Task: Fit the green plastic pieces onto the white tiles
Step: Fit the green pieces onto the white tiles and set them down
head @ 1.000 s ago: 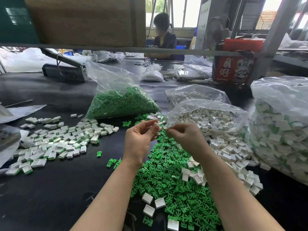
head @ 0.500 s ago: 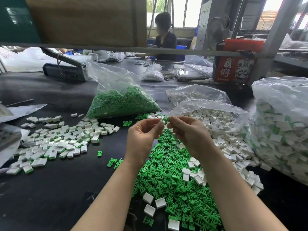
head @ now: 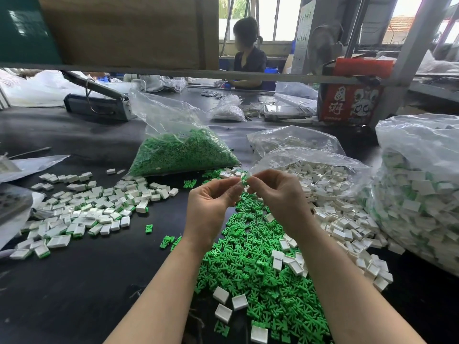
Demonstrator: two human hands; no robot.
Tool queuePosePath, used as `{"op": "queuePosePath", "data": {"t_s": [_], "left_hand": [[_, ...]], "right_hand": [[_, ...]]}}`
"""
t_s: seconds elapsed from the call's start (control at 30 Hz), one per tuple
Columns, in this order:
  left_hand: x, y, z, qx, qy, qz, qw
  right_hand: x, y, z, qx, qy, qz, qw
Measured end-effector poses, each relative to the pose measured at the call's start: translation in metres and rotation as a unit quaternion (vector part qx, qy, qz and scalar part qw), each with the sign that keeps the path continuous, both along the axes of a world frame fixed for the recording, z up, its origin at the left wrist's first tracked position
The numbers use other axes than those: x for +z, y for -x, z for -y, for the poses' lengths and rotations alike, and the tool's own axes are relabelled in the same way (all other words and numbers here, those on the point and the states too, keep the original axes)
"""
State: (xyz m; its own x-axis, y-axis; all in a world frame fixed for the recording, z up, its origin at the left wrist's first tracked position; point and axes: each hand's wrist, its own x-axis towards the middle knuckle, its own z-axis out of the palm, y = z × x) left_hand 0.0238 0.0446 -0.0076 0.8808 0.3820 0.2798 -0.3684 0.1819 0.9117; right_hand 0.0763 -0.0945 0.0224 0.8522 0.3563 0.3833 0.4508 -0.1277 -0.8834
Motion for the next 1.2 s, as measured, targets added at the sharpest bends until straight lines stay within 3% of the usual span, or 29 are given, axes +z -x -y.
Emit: {"op": "queuePosePath", "data": {"t_s": [0.23,0.33,0.43,0.7,1.0,1.2], "left_hand": [[-0.003,-0.003,0.000,-0.002,-0.021,-0.018,1.000],[-0.003,-0.002,-0.001,-0.004,-0.033,-0.059,0.998],[-0.002,0.002,0.000,-0.075,-0.086,-0.110,0.987],[0.002,0.009,0.003,-0.109,-0.185,-0.106,0.971],[-0.002,0.008,-0.004,-0.124,-0.180,-0.109,0.970],[-0.002,0.009,-0.002,-0.145,-0.181,-0.108,0.967]], "right_hand": [[-0.006,0.000,-0.004,0.026,0.120,0.038,0.992],[-0.007,-0.001,-0.004,0.038,0.083,0.003,0.996],[-0.006,0.000,-0.004,0.054,0.049,-0.023,0.997],[-0.011,-0.003,-0.008,0.054,0.131,-0.001,0.990],[-0.014,-0.001,-0.008,0.063,0.159,0.021,0.985],[-0.017,-0.004,-0.007,0.074,0.140,-0.044,0.986]]}}
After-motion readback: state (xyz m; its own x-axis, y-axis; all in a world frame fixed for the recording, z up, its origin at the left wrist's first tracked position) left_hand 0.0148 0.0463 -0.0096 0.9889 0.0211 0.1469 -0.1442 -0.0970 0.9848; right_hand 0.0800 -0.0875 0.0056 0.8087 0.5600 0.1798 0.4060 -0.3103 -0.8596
